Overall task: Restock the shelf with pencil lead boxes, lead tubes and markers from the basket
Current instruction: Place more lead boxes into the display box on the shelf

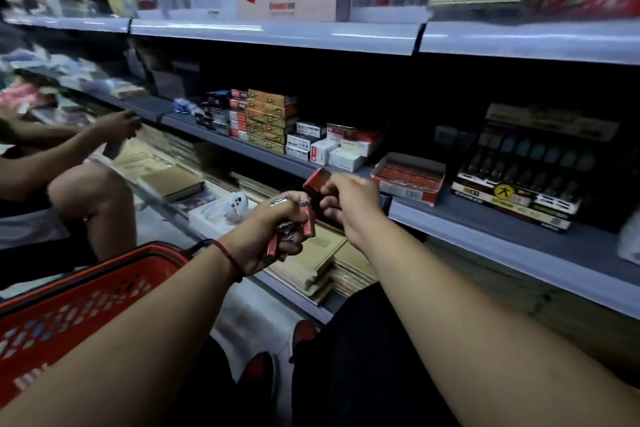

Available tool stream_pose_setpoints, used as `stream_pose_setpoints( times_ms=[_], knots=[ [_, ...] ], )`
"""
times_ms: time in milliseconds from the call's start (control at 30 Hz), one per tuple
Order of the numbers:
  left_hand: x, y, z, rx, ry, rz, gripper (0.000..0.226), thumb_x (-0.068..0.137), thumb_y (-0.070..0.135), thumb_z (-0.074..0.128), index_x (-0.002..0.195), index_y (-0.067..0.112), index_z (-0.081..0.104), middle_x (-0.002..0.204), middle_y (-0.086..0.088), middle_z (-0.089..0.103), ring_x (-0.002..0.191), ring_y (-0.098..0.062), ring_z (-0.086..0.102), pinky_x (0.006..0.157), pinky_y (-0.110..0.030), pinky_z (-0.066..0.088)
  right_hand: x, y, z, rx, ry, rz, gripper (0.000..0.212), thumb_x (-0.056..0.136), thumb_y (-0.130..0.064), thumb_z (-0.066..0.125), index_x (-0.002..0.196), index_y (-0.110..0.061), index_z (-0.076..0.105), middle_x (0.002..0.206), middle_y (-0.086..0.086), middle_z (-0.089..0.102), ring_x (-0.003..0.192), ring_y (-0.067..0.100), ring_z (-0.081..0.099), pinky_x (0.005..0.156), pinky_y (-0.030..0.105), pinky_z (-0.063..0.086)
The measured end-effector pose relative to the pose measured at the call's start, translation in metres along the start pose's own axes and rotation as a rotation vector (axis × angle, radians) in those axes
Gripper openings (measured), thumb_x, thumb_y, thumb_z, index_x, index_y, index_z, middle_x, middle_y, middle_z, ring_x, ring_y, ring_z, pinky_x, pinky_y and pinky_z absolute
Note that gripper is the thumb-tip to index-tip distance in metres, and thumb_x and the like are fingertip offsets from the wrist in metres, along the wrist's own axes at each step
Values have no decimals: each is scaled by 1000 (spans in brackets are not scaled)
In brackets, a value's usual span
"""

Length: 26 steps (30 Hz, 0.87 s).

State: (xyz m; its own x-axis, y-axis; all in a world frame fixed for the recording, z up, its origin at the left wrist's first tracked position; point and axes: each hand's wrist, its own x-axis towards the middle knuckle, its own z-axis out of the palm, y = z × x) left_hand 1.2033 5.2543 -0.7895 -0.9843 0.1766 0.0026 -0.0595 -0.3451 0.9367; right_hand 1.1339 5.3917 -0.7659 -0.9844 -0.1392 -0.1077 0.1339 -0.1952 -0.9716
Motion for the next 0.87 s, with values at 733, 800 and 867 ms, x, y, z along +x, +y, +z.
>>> stream_pose_setpoints(
  times_ms=[733,800,867],
  knots=[
    [71,-12,-5,38,-12,9,43,64,13,63,104,1,54,67,-10,53,45,-10,40,39,-16,31,73,23,-25,-192,-158,-65,17,98,-23,63,109,-14,72,69,4,58,55,12,47,52,23,41],
    [81,-4,-2,6,-24,18,37,63,14,63,97,4,52,67,-9,49,44,-8,39,38,-15,29,81,16,-28,-211,-85,-105,15,100,-28,60,108,-21,70,79,8,64,58,17,53,51,27,42],
    [93,5,-2,-44,-29,24,31,65,14,63,92,7,48,68,-8,48,45,-8,39,39,-15,27,89,8,-33,-213,-66,-148,15,102,-27,56,108,-20,68,79,8,69,62,31,61,57,36,47]
  ],
)
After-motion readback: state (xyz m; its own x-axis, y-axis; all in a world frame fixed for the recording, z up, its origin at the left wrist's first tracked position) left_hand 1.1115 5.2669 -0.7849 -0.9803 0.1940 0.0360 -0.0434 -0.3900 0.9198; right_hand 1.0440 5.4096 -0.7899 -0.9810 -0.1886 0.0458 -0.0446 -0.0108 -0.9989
